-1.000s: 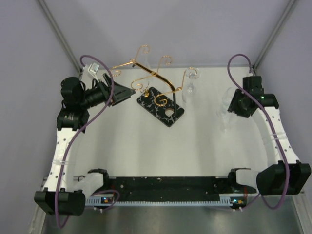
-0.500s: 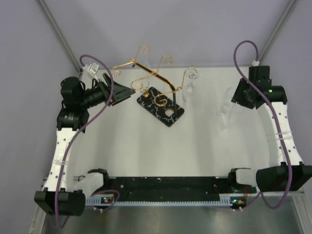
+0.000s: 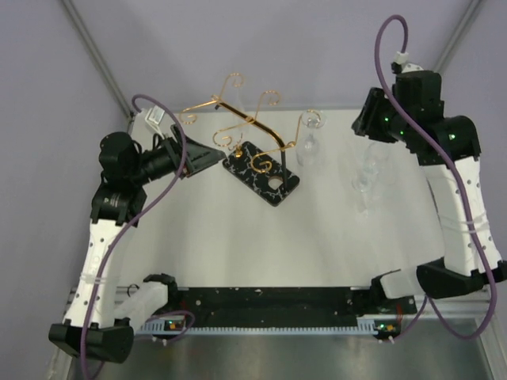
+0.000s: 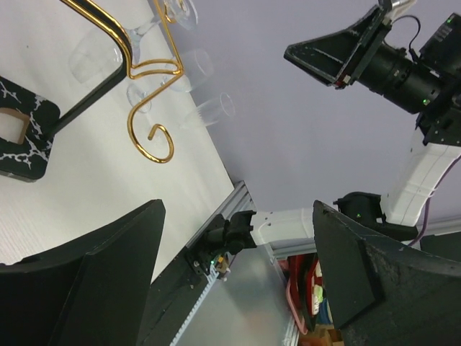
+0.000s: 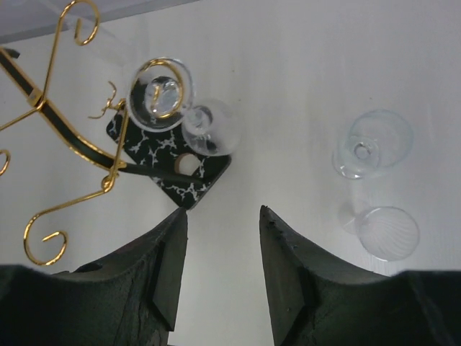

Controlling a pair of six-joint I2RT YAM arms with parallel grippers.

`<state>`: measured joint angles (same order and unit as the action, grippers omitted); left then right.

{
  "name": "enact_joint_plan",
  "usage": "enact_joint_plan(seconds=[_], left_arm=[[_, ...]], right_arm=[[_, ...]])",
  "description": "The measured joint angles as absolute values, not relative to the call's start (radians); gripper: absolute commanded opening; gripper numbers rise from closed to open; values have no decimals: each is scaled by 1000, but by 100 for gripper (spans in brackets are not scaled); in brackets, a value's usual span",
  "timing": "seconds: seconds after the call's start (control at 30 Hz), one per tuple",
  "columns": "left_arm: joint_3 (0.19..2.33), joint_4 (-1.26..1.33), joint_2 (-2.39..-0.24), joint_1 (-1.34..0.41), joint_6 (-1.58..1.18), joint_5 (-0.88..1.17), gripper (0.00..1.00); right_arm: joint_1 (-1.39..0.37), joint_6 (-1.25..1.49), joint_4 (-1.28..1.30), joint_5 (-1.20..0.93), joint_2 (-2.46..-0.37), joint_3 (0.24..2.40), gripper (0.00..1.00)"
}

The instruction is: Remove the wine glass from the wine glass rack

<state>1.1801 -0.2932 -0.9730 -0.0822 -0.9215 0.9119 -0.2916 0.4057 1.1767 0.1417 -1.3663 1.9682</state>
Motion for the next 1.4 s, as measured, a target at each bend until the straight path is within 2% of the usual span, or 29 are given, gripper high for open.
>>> enact_joint_plan(seconds=[0.3, 0.6, 1.03, 1.2, 1.3, 1.4], left_arm=[[1146, -348, -936, -271, -917, 725, 87], [1045, -359, -949, -367, -941, 585, 87], [1003, -326, -953, -373, -988, 532, 85], [1009, -284, -1003, -449, -1018, 505, 85], [1029, -262, -1068, -490, -1026, 495, 79], [1031, -228, -1122, -501, -1034, 478, 67]], right_arm=[[-492, 395, 1175, 87, -1530, 2008, 45], [-532, 363, 1153, 34, -1614, 2021, 46], [-555, 424, 1049, 29, -1661, 2015, 46], [-561, 430, 1018, 34, -1656, 1974, 46], [-561, 430, 1010, 41, -1645, 1933, 46], [-561, 437, 980, 44, -1610, 1879, 46]])
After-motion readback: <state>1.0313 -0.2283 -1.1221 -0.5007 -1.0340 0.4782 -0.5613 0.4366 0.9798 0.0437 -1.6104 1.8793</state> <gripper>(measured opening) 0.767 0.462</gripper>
